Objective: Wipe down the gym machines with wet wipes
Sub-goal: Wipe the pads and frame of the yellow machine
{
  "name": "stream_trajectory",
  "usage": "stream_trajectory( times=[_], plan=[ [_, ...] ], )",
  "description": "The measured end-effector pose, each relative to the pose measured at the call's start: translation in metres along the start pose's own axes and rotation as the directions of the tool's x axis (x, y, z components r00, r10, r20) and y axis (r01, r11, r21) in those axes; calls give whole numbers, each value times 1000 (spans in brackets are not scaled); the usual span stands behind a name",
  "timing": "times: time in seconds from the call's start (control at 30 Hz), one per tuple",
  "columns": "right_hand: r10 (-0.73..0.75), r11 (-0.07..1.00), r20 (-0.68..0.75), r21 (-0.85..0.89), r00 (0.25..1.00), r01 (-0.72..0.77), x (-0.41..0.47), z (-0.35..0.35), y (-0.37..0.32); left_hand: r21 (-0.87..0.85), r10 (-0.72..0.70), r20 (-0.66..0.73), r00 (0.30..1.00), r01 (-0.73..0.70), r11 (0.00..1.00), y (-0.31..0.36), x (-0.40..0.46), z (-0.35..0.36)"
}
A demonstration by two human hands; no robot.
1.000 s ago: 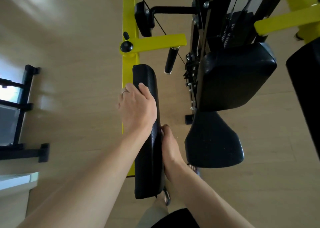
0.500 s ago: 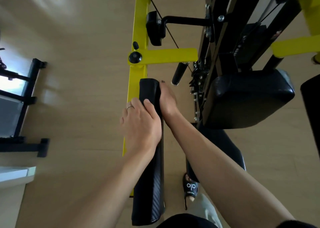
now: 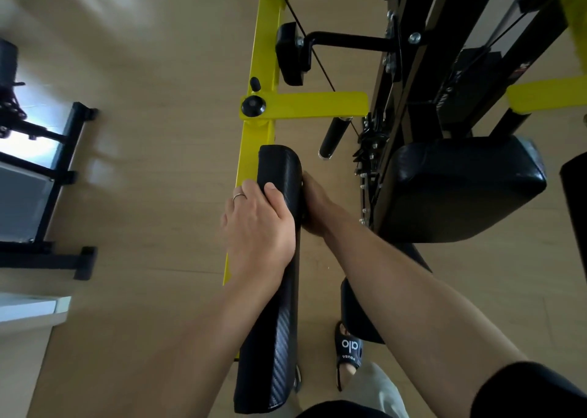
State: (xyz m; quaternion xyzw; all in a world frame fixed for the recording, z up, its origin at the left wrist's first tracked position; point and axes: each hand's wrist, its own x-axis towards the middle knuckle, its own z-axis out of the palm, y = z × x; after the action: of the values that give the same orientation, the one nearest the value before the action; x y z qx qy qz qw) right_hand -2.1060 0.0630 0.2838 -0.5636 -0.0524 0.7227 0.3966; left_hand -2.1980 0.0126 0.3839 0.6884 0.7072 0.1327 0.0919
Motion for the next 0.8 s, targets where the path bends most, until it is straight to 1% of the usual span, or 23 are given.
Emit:
stream_trajectory(
  times=[0.1, 0.2, 0.37, 0.43, 0.53, 0.57, 0.63, 0.67, 0.73, 0.77, 0.8],
  plan=[
    [62, 997, 1, 53, 998, -62, -20, 0, 28, 3, 3, -10, 1000, -3, 1000, 0, 0, -1],
    [73, 995, -6, 63, 997, -73, -32, -2, 50, -2, 9, 0, 1000, -9, 1000, 0, 1, -1],
    [86, 996, -4, -27, 996, -86, -58, -2, 80, -23, 5, -7, 1000, -5, 1000, -1, 1, -2],
    [143, 988, -10, -58, 990, -143, -67, -7, 94, -16, 11, -20, 1000, -11, 1000, 0, 1, -1],
    [176, 979, -107, -85, 979, -185, -87, -23, 99, -18, 19, -12, 1000, -19, 1000, -1, 0, -3],
    [172, 981, -148, -60, 974, -183, -94, -30, 98, -26, 19, -5, 1000, -19, 999, 0, 0, -4],
    [182, 981, -164, 100, 970, -167, -104, -44, 88, -43, 10, 5, 1000, -10, 999, 0, -1, -5],
    [147, 974, -161, 194, 976, -115, -112, -47, 78, -47, 1, 17, 1000, 0, 999, 1, -1, -5],
    [7, 943, -185, 327, 983, 55, -128, -50, 57, -44, -26, 52, 998, 28, 999, 3, -2, -7],
    [-52, 920, -187, 373, 981, 119, -137, -50, 48, -55, -24, 49, 999, 27, 998, 2, -3, -8],
    [-82, 902, -167, 407, 983, 145, -148, -49, 38, -78, 15, 24, 1000, -13, 997, 1, -5, -9]
  ],
)
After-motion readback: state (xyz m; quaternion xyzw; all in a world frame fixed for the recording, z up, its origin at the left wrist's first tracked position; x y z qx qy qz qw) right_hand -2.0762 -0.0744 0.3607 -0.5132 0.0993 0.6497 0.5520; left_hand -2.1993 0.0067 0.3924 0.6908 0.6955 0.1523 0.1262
